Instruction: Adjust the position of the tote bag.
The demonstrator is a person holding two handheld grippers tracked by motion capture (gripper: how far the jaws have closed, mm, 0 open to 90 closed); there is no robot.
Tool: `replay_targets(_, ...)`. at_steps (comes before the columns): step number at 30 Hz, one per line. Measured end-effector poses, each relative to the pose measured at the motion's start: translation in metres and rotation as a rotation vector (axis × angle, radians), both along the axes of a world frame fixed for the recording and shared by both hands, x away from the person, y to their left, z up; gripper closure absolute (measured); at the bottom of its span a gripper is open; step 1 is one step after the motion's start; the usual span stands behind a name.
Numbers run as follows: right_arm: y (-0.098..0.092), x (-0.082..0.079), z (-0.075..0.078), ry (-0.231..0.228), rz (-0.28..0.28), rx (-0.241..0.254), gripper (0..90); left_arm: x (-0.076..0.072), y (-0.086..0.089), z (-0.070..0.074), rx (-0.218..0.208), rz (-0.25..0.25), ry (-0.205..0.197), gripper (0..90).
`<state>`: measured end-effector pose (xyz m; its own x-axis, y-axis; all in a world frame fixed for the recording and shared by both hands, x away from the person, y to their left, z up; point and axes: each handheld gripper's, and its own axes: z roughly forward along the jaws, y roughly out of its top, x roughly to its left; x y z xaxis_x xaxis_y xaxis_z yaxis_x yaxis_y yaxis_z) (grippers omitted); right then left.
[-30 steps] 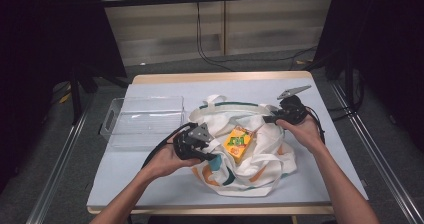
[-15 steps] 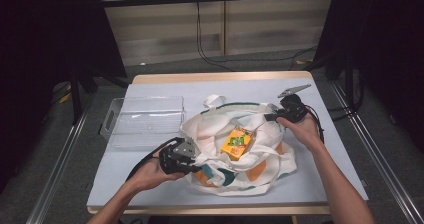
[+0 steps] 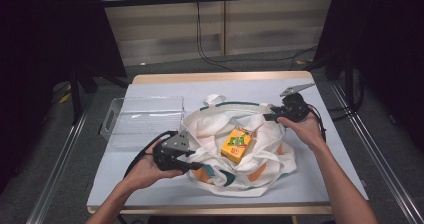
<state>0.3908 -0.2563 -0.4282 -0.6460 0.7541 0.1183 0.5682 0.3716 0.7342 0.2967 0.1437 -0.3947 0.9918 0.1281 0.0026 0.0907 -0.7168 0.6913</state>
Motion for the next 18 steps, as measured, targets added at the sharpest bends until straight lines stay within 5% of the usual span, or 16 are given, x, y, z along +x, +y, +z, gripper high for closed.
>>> replay_targets(9,0.001,0.004,0.002,0.005,0.024,0.001,55.0,-0.002,0.009,0.015,0.025,0.018,-0.016,53.1)
replay_targets(16,0.008,0.007,0.008,0.001,0.031,0.0,53.4,-0.003,0.004,0.033,0.101,0.012,-0.042,46.8)
replay_targets(18,0.009,0.006,0.007,0.011,0.029,0.0,53.4,-0.001,0.008,0.035,0.087,0.032,-0.041,46.5)
